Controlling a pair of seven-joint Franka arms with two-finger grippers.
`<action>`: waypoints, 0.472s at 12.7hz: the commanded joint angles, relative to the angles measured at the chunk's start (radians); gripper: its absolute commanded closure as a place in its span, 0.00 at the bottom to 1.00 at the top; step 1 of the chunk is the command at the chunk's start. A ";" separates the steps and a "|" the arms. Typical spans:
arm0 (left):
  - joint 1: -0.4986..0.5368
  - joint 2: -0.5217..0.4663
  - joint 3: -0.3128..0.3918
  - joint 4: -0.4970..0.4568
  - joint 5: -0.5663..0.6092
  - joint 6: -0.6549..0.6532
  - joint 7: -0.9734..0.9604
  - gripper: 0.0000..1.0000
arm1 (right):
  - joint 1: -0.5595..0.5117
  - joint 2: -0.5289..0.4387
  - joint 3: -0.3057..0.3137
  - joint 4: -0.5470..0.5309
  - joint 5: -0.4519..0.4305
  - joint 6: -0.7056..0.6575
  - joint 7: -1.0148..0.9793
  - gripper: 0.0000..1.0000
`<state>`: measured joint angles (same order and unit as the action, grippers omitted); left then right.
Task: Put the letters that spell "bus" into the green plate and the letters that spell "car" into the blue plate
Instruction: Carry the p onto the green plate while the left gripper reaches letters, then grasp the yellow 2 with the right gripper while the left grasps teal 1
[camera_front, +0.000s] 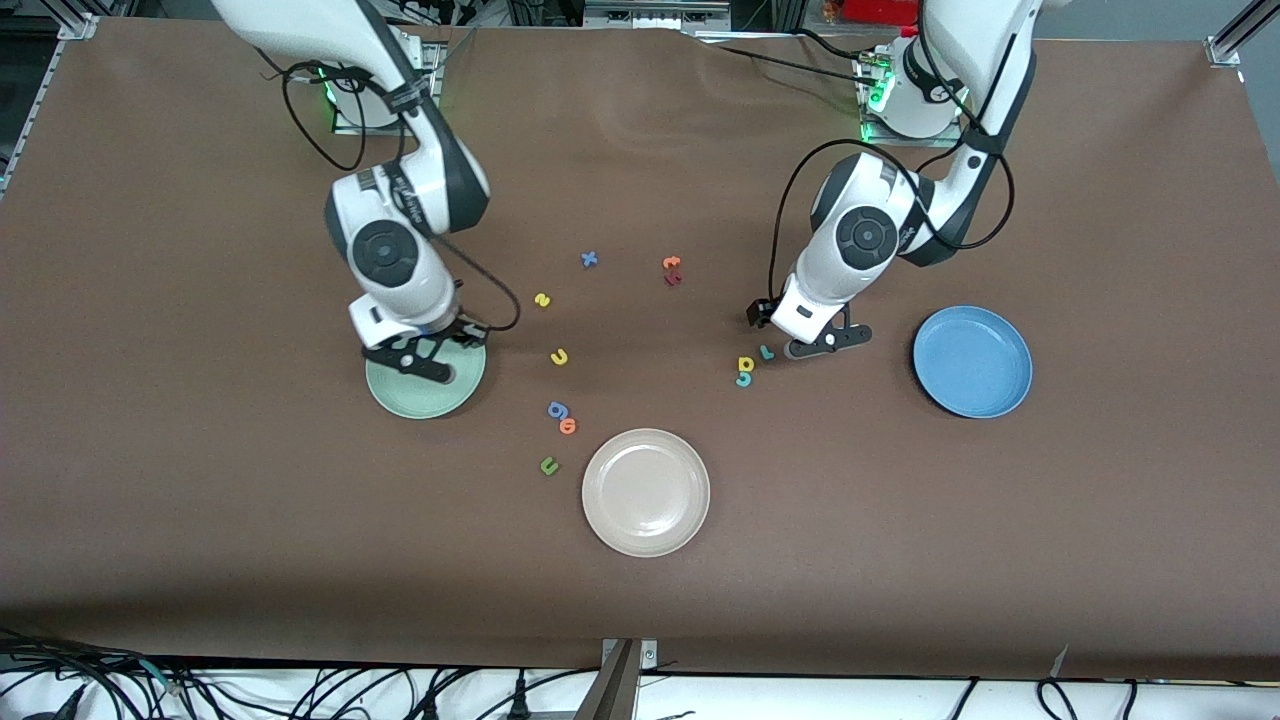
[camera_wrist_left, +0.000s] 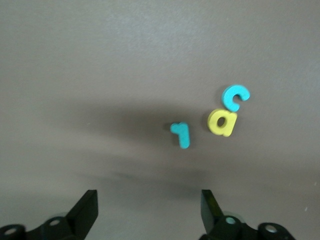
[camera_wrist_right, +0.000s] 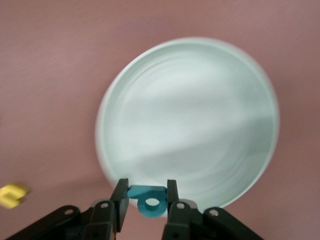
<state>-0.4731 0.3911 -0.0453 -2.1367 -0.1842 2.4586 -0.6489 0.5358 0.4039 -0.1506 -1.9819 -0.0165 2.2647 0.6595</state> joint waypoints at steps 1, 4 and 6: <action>-0.030 0.028 0.012 0.006 -0.031 0.056 -0.098 0.17 | -0.022 0.038 -0.009 -0.005 -0.005 0.002 -0.061 0.80; -0.029 0.038 0.015 0.008 -0.032 0.062 -0.143 0.17 | -0.024 0.072 -0.007 -0.006 -0.005 -0.008 -0.060 0.00; -0.029 0.051 0.019 0.008 -0.031 0.097 -0.196 0.19 | -0.019 0.061 0.002 0.000 0.000 -0.019 -0.055 0.00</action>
<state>-0.4892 0.4228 -0.0384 -2.1366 -0.1842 2.5187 -0.8087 0.5128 0.4827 -0.1573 -1.9902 -0.0163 2.2652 0.6042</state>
